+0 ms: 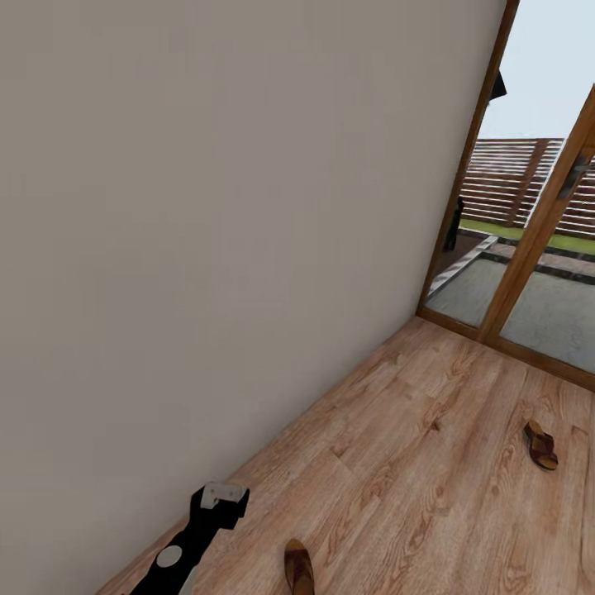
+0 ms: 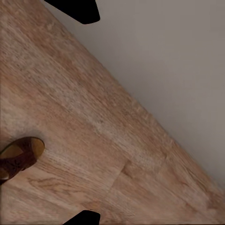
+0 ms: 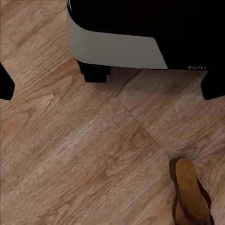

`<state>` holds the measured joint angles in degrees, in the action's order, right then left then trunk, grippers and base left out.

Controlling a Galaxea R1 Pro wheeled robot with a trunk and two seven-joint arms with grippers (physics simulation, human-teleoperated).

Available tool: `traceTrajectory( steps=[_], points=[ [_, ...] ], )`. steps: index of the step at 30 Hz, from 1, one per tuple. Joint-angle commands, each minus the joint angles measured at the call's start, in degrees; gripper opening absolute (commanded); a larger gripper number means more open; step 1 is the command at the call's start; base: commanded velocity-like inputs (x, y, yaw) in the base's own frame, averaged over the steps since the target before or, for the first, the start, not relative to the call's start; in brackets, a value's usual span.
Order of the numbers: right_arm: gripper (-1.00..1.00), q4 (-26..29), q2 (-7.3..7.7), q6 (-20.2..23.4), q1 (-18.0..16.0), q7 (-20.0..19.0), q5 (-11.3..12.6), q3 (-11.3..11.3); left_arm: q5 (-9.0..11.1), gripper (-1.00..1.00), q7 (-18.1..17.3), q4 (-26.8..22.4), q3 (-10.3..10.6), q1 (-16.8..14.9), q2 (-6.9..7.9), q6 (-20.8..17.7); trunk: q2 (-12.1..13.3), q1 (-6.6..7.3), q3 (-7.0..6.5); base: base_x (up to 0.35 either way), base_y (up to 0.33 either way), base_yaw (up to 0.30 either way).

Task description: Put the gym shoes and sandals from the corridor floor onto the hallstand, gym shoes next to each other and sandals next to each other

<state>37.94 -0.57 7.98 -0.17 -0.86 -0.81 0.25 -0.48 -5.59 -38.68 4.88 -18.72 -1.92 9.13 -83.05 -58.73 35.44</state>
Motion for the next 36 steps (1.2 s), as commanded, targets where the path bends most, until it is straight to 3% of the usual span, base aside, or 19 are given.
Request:
traceTrajectory(
  steps=[1, 5, 6, 10, 18, 36],
  points=[
    [1.00, 0.1, -0.01, 0.0, 0.0, -0.1, -0.1, 0.0, -0.1, 1.00, -0.5, 0.0, 0.3, -0.1, 0.10, 0.1, 0.0, 0.00, 0.05, 0.000, 0.000, 0.000],
    [1.00, 0.2, -0.84, -1.3, 0.0, -0.4, 0.0, 0.4, -0.2, 1.00, -1.8, 0.0, 1.6, -1.1, 0.45, -1.1, 0.0, 0.00, 0.05, 0.000, 0.000, 0.000],
    [1.00, 0.1, -1.03, -6.9, 0.0, -0.4, 0.0, 0.8, -0.2, 1.00, -11.6, 0.0, 1.6, -1.8, 0.47, -3.1, 0.0, 0.00, 0.05, 0.000, 0.000, 0.000],
    [1.00, 0.1, -1.23, -6.6, 0.0, -0.4, 0.0, 2.4, -0.2, 1.00, -11.8, -0.7, 1.7, -4.1, 0.45, -6.3, 0.0, 0.00, 0.05, 0.000, 0.000, 0.000],
    [1.00, 0.0, -1.28, -6.7, 0.0, -0.3, -0.1, 4.0, -0.2, 1.00, -11.9, -2.2, 1.8, -5.3, 0.36, -7.8, 0.0, 0.00, 0.05, 0.000, 0.000, 0.000],
    [1.00, 0.0, -1.23, -6.8, 0.0, 0.1, -0.1, 4.1, -0.2, 1.00, -11.9, -2.4, 1.9, -5.4, 0.11, -8.0, 0.0, 0.00, 0.08, 0.000, 0.018, 0.005]
  ],
)
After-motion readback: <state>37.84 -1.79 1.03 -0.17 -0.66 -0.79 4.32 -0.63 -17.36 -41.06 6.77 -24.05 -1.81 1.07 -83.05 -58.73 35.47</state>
